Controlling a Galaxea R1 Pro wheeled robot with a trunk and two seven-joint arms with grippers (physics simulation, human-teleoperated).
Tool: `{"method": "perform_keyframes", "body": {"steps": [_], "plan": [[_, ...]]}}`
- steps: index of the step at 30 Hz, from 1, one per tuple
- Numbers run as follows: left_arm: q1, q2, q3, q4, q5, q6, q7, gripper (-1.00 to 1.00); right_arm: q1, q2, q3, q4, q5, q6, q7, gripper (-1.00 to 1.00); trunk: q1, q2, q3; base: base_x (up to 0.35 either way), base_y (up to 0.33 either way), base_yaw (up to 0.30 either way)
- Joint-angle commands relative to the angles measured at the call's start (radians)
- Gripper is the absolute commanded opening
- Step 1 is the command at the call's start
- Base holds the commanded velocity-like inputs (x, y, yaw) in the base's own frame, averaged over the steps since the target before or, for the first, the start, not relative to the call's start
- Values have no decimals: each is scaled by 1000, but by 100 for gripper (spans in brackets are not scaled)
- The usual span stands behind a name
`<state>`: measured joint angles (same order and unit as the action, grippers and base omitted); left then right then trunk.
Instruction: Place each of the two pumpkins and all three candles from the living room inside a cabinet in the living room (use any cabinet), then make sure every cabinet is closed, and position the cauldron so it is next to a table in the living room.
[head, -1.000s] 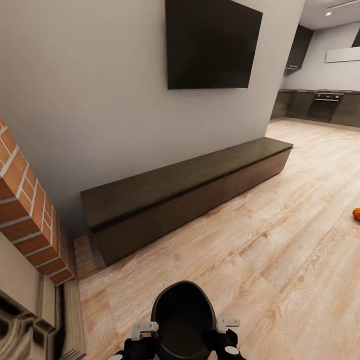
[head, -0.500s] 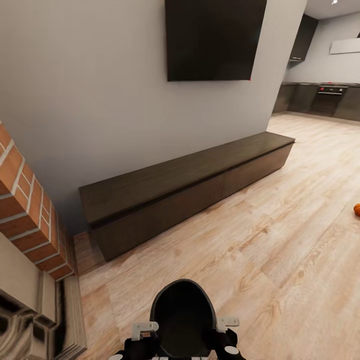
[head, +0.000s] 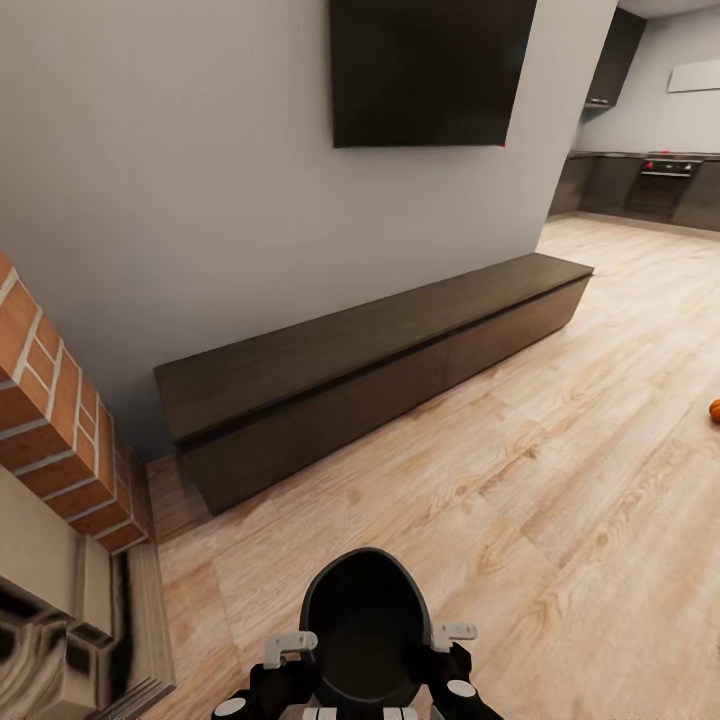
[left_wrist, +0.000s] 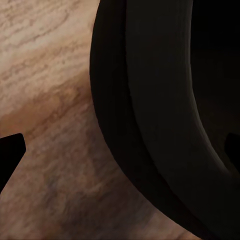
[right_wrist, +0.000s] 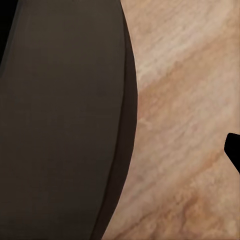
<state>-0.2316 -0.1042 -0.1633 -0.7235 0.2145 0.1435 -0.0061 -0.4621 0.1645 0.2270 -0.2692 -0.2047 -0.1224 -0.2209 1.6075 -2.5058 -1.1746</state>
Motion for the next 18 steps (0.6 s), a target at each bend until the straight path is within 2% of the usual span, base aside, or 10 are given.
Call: {"method": "perform_keyframes", "body": {"steps": [1,4,5,18], "plan": [[0,0,-1,44,6,5,1,100,0,0,11,51,-16,-3,-5,-100,3,0,-1,0,0,0],[0,1,0,44,6,5,0,100,0,1,11,51,-16,-3,-5,-100,3,0,-1,0,0,0],[0,1,0,44,6,5,0,-100,0,1,11,51,-16,-3,-5,-100,3,0,-1,0,0,0],[0,1,1,38,6,5,1,-100,0,1,11,51,-16,-3,-5,-100,3,0,-1,0,0,0]]}}
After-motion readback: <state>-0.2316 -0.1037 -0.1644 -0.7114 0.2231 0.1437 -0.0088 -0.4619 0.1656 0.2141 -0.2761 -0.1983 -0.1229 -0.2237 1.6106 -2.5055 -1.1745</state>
